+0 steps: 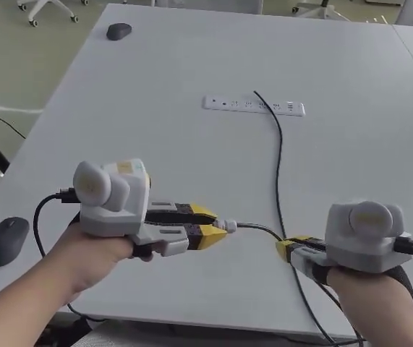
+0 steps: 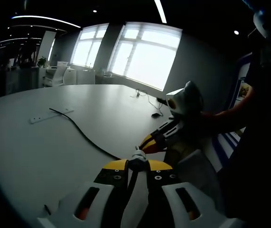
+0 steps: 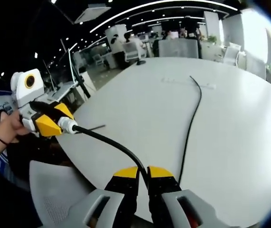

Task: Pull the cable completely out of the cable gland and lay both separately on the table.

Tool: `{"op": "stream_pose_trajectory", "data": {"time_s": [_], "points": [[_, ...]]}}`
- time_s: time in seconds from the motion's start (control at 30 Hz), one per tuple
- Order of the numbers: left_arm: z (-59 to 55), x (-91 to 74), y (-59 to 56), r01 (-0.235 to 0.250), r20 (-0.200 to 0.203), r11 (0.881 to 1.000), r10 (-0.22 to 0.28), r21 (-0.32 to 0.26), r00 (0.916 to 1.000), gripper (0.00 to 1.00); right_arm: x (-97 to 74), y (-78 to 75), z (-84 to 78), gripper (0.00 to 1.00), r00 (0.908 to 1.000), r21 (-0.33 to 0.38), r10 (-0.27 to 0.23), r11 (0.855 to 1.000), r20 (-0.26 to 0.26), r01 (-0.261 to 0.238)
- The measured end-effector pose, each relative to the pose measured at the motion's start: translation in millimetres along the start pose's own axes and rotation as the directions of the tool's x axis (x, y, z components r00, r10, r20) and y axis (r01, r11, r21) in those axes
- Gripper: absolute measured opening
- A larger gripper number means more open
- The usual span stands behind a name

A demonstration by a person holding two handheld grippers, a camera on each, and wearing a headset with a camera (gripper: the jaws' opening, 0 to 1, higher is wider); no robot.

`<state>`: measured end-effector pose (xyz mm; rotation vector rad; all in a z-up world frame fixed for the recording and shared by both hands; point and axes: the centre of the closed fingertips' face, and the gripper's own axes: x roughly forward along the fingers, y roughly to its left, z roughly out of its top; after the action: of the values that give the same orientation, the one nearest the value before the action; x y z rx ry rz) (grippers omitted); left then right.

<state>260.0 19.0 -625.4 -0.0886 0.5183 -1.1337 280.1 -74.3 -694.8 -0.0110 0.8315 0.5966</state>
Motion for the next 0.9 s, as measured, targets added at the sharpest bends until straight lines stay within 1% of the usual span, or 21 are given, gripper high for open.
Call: {"op": "stream_pose_trajectory", "data": {"time_s": [0.07, 0.13, 0.2, 0.23, 0.3, 0.4, 0.47, 0.57, 0.6, 0.67, 0.7, 0.73, 0.77, 0.8, 0.87, 0.9], "points": [[0.0, -0.2, 0.4, -0.001, 0.000, 1.000, 0.001, 0.000, 1.0000, 0.15, 0.2, 0.7, -0.5, 0.01, 1.0000, -0.012, 0.003, 1.000, -0.001, -0.003], [-0.5, -0.7, 0.6, 0.000, 0.000, 1.000, 0.000, -0.005, 1.0000, 0.15, -1.2, 1.7, 0.7, 0.02, 1.0000, -0.032, 0.003, 0.999, 0.009, -0.003], [-0.9, -1.6, 0.9, 0.002, 0.001, 1.000, -0.002, -0.011, 1.0000, 0.15, -2.9, 1.7, 2.1, 0.02, 0.9999, -0.097, -0.007, 0.995, 0.012, 0.008], [-1.2, -2.2, 1.3, 0.001, 0.002, 1.000, -0.001, -0.012, 1.0000, 0.15, -4.0, 1.2, 3.9, 0.02, 0.9996, -0.134, -0.019, 0.991, 0.019, 0.021], [-1.3, -2.9, 1.8, -0.002, 0.003, 1.000, 0.002, -0.018, 1.0000, 0.15, -5.7, 1.7, 6.3, 0.02, 0.9993, -0.172, -0.028, 0.985, 0.026, 0.032], [-0.9, -4.4, 5.1, -0.013, 0.008, 1.000, 0.013, -0.020, 0.9999, 0.15, -8.7, 2.8, 11.9, 0.02, 0.9982, -0.192, -0.030, 0.981, 0.052, 0.040], [-0.8, -5.4, 7.9, -0.018, 0.009, 1.000, 0.018, -0.025, 0.9998, 0.15, -9.3, 5.1, 14.3, 0.03, 0.9982, -0.201, -0.025, 0.979, 0.054, 0.036], [-0.5, -5.6, 8.2, -0.016, 0.009, 0.999, 0.017, -0.030, 0.9998, 0.15, -12.4, 8.7, 19.7, 0.03, 0.9974, -0.234, -0.025, 0.972, 0.068, 0.040], [-0.1, -5.8, 8.4, -0.017, 0.009, 0.999, 0.017, -0.031, 0.9998, 0.15, -14.4, 11.4, 23.4, 0.03, 0.9965, -0.257, -0.016, 0.966, 0.082, 0.037], [0.8, -6.4, 9.3, -0.016, 0.009, 0.999, 0.016, -0.040, 0.9998, 0.15, -18.9, 14.0, 28.6, 0.04, 0.9956, -0.254, -0.014, 0.966, 0.093, 0.037], [1.3, -6.8, 9.4, -0.016, 0.011, 0.999, 0.017, -0.039, 0.9998, 0.15, -20.7, 18.9, 32.9, 0.05, 0.9941, -0.247, 0.009, 0.969, 0.108, 0.018], [2.0, -7.0, 9.4, -0.017, 0.014, 0.999, 0.017, -0.040, 0.9998, 0.15, -22.5, 21.5, 36.0, 0.06, 0.9927, -0.243, 0.017, 0.970, 0.120, 0.013], [2.6, -7.1, 9.4, -0.017, 0.016, 0.999, 0.017, -0.043, 0.9997, 0.15, -25.3, 24.6, 40.6, 0.07, 0.9914, -0.255, 0.017, 0.967, 0.130, 0.017], [2.5, -7.1, 9.2, -0.016, 0.016, 0.999, 0.017, -0.043, 0.9997, 0.15, -26.5, 27.7, 44.3, 0.09, 0.9904, -0.276, 0.020, 0.961, 0.137, 0.019], [2.1, -6.9, 8.6, -0.018, 0.014, 0.999, 0.018, -0.039, 0.9997, 0.15, -28.4, 36.2, 52.4, 0.12, 0.9891, -0.351, 0.030, 0.936, 0.144, 0.023], [1.4, -6.7, 8.2, -0.016, 0.011, 0.999, 0.016, -0.039, 0.9998, 0.15, -29.0, 43.8, 55.8, 0.13, 0.9894, -0.399, 0.041, 0.917, 0.139, 0.018]]}}
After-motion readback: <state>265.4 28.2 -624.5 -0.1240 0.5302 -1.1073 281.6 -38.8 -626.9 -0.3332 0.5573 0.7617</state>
